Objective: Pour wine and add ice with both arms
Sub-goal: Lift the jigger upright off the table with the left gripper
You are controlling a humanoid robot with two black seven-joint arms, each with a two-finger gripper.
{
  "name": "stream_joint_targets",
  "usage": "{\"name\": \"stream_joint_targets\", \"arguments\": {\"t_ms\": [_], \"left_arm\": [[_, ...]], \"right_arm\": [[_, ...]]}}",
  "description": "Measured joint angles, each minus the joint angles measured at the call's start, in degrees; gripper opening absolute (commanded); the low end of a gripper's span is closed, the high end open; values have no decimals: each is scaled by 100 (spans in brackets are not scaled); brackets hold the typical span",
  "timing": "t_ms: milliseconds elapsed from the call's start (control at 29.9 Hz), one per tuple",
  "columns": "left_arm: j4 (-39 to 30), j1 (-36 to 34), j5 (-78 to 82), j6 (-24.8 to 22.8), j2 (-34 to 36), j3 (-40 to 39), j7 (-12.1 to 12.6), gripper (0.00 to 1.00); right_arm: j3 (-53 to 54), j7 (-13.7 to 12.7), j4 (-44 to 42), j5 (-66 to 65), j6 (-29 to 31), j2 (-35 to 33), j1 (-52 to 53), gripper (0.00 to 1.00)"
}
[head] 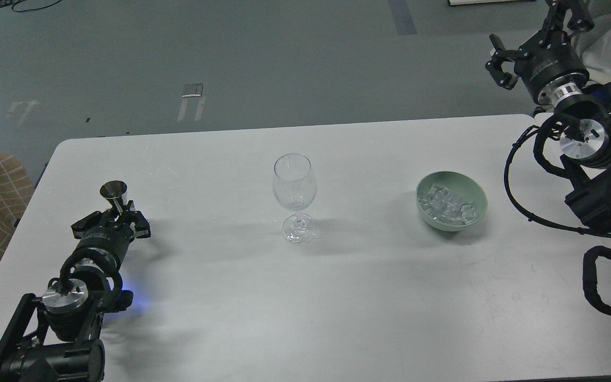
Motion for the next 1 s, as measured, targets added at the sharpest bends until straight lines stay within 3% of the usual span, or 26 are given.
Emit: {"name": "stream_joint_targets", "arguments": {"t_ms": [234,502,702,1003], "left_arm": [[-154,-22,-51,-186,6,-19,2,14],[-1022,-45,-63,-74,229,-32,36,10],[-1532,-42,-63,89,491,28,365,6],[-1983,-504,-54,637,648,128,644,0]], "right_arm": [[12,0,9,7,8,5,3,100],[20,0,26,7,18,0,9,100],[21,0,28,11,18,-9,9,100],[21,0,39,14,18,-56,9,100]]}}
